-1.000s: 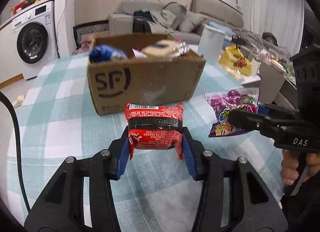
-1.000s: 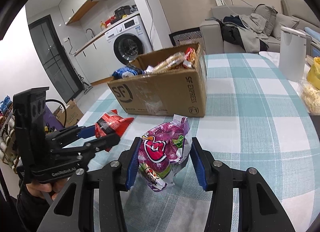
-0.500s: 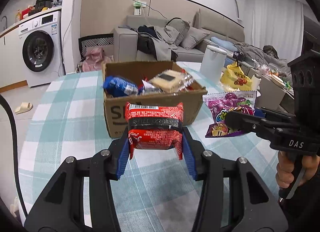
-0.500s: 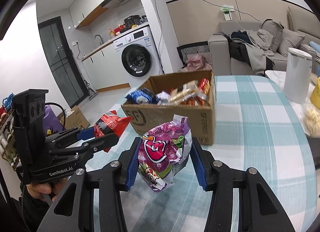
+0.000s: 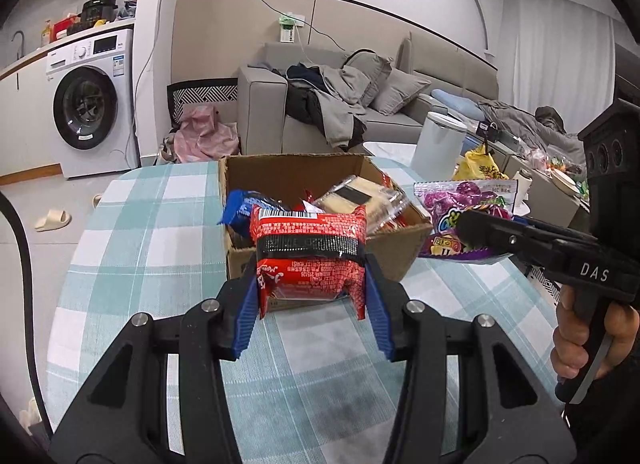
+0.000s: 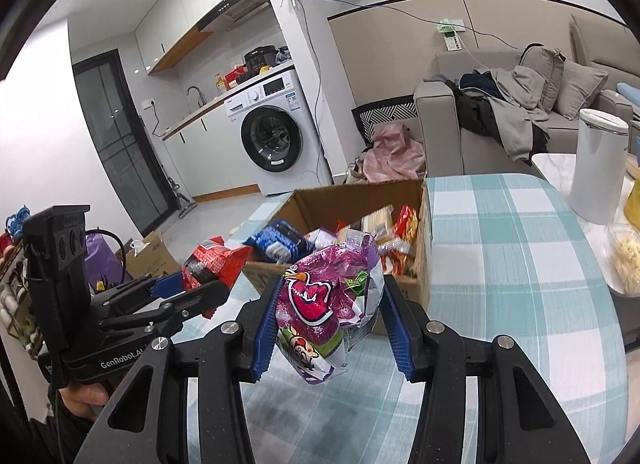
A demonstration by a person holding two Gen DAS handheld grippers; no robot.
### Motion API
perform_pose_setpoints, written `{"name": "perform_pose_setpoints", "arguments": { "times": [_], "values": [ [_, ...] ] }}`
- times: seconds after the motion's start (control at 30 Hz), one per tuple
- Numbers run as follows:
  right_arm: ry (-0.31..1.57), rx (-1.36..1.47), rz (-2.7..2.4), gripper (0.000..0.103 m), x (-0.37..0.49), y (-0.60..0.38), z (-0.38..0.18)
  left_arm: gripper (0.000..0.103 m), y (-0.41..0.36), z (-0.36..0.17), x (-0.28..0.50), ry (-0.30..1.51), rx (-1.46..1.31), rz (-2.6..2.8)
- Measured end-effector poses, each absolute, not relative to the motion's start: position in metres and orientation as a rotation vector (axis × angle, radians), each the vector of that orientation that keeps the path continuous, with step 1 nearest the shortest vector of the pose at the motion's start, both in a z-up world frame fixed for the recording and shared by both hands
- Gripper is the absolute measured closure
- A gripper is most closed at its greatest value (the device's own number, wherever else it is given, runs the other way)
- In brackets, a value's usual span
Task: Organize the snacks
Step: 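Lift both packs and carry them over the cardboard box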
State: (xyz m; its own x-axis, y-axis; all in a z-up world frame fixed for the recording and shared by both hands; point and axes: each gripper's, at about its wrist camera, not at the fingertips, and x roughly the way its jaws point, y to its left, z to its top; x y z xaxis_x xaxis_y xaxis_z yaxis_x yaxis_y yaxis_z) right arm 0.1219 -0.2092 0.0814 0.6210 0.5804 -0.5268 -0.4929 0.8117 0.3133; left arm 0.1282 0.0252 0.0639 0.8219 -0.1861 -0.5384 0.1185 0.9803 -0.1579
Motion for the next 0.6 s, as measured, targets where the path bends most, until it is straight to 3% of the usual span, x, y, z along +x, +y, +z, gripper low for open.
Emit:
{"name": "perform_pose_setpoints", "arguments": {
  "times": [0.6],
  "values": [
    [0.704,0.230,0.609,0.054,0.183,-0.194,0.082,0.058,0.029,0.068,0.189,0.585,-0.113,-0.122]
  ]
}}
